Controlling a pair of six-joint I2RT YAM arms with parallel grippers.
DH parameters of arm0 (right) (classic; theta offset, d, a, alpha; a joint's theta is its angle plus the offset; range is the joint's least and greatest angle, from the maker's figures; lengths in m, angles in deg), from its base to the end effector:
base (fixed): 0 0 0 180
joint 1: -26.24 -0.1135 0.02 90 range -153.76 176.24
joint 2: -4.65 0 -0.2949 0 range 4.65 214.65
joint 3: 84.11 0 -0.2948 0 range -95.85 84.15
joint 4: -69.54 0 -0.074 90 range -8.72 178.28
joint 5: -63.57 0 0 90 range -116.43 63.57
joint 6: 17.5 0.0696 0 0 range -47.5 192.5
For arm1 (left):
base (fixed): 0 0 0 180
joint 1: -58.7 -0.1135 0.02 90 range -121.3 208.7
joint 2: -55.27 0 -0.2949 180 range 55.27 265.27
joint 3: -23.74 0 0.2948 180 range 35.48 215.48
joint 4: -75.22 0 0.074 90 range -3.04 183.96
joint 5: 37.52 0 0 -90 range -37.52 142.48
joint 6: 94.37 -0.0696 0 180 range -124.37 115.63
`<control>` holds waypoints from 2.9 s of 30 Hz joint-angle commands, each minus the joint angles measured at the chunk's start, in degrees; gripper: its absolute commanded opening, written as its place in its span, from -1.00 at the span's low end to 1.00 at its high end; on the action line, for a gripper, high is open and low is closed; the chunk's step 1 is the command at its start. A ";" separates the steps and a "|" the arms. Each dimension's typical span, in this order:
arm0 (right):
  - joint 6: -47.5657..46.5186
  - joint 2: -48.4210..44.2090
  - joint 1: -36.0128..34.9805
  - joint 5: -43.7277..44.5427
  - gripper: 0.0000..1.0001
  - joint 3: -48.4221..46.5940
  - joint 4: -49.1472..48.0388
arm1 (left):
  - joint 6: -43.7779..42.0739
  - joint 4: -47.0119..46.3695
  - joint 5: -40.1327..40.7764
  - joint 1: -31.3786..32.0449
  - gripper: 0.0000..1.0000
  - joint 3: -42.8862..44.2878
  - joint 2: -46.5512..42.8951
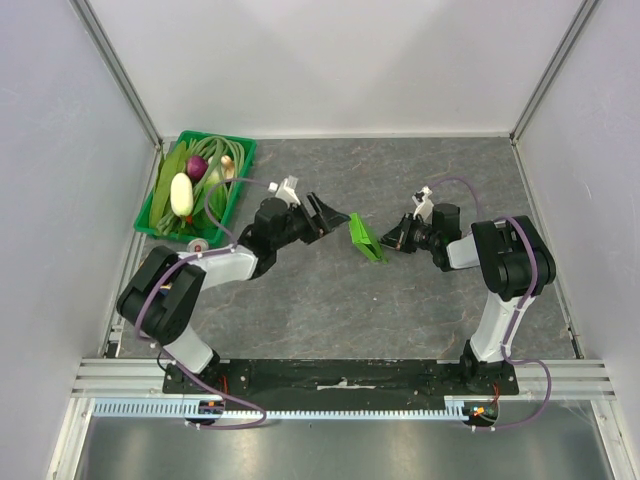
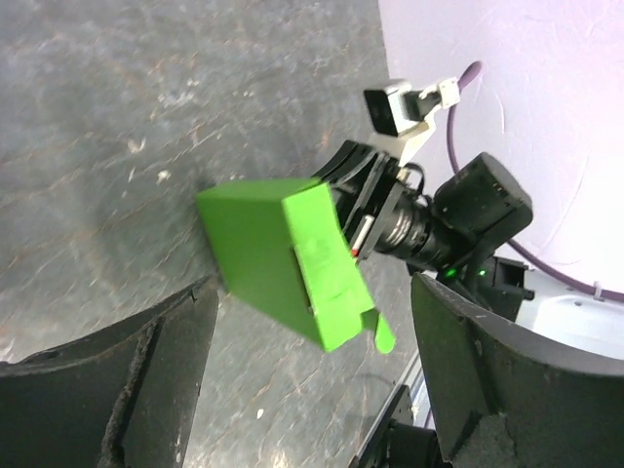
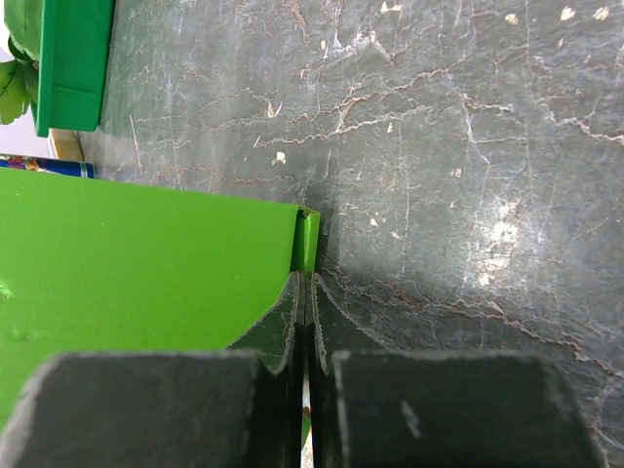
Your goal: Fold the paper box
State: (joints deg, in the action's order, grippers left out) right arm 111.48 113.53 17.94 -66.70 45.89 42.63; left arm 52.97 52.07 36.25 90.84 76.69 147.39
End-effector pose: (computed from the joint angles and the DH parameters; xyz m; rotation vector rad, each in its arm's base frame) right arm 0.3652 0.0987 0.0729 0.1494 2.2230 1.2189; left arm 0.3240 -0.2265 0.1831 -0.2328 2.0531 -1.2974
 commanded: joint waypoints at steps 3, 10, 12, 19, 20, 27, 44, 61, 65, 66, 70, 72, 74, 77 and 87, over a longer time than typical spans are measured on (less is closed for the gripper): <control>-1.01 0.37 -0.67 0.46 -0.98 0.38 -0.11 | -7.15 16.67 0.76 2.05 0.75 13.70 3.33; -1.10 0.11 -0.76 0.72 -1.00 0.55 -0.02 | -7.06 28.11 2.77 4.07 0.76 21.70 8.51; -1.28 -0.33 -0.85 0.98 -1.00 0.64 -0.02 | -7.42 32.93 4.27 5.03 0.76 23.29 9.31; -2.33 -1.21 -1.46 2.12 -1.00 0.56 1.65 | -7.60 34.54 3.76 6.97 0.72 27.78 12.82; -2.59 -1.48 -1.64 2.30 -1.00 0.56 1.91 | -7.42 34.54 3.57 6.97 0.70 27.87 13.09; -6.55 -6.03 -4.09 6.87 -0.95 -0.59 9.63 | -5.93 34.19 3.31 6.88 0.10 25.41 12.04; -40.27 -40.30 -37.91 35.43 0.61 -9.29 46.92 | 6.55 50.53 -18.39 -9.80 -0.55 10.56 -9.83; -56.03 -27.32 -64.83 80.33 0.46 -12.63 34.10 | 22.20 43.51 -34.75 -15.62 -0.48 -3.94 -19.43; -56.91 -28.29 -64.74 78.68 0.30 -10.87 31.54 | 24.92 41.05 -35.28 -15.71 -0.45 -5.61 -19.43; -56.91 -28.11 -64.74 78.16 0.26 -10.78 31.45 | 25.18 40.70 -34.93 -15.62 -0.42 -5.70 -19.26; -56.91 -28.02 -64.83 76.40 -0.11 -10.17 31.01 | 27.12 37.71 -35.01 -15.70 -0.25 -6.49 -18.82; -56.21 -28.20 -64.57 76.31 -0.21 -9.64 31.27 | 27.12 36.57 -35.19 -15.62 -0.03 -6.93 -18.20; -54.20 -29.07 -63.52 73.86 -0.30 -8.94 32.32 | 25.28 35.87 -35.01 -15.71 0.16 -6.85 -17.94; -50.69 -30.48 -61.50 70.69 -0.39 -7.80 34.33 | 19.76 35.42 -33.79 -15.97 0.36 -6.50 -18.20; -41.19 -28.82 -49.02 47.57 -0.42 -12.27 53.22 | -10.83 50.62 0.12 -18.25 0.48 -4.56 -32.69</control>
State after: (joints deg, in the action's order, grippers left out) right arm 65.12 83.48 -36.13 -8.15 37.71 86.65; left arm 58.72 95.69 18.07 72.59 70.07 121.03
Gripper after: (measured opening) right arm 0.369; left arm 0.777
